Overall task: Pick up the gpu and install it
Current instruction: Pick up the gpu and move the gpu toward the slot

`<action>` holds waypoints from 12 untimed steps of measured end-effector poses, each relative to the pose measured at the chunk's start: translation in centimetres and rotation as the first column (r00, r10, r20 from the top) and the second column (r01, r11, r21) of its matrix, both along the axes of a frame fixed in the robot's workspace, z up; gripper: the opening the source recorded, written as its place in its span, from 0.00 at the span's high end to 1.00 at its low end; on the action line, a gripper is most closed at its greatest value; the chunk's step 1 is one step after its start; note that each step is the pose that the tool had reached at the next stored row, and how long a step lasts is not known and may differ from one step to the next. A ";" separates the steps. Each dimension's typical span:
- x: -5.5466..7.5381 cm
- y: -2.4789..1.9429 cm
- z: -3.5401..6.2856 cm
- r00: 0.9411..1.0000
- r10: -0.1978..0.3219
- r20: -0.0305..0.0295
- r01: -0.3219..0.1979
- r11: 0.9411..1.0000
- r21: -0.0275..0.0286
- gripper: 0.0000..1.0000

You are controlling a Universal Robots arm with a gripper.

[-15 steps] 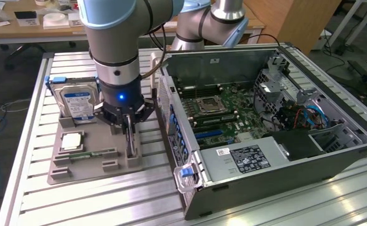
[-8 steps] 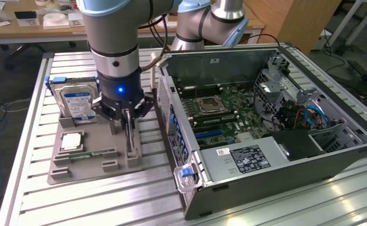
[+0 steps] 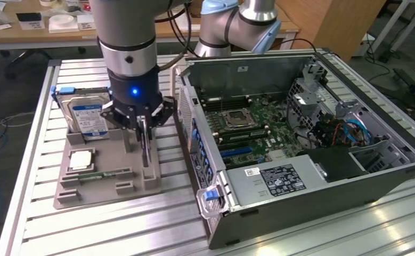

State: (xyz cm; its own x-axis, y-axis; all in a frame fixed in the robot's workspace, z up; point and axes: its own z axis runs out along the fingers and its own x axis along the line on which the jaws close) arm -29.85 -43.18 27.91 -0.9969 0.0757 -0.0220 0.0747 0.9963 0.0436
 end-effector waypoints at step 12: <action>0.0 0.00 2.49 1.000 0.000 0.000 0.000 1.000 0.000 0.73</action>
State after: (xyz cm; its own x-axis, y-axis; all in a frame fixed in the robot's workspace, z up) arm -29.85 -43.18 30.41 -0.9969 0.0757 -0.0219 0.0747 0.9963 0.0435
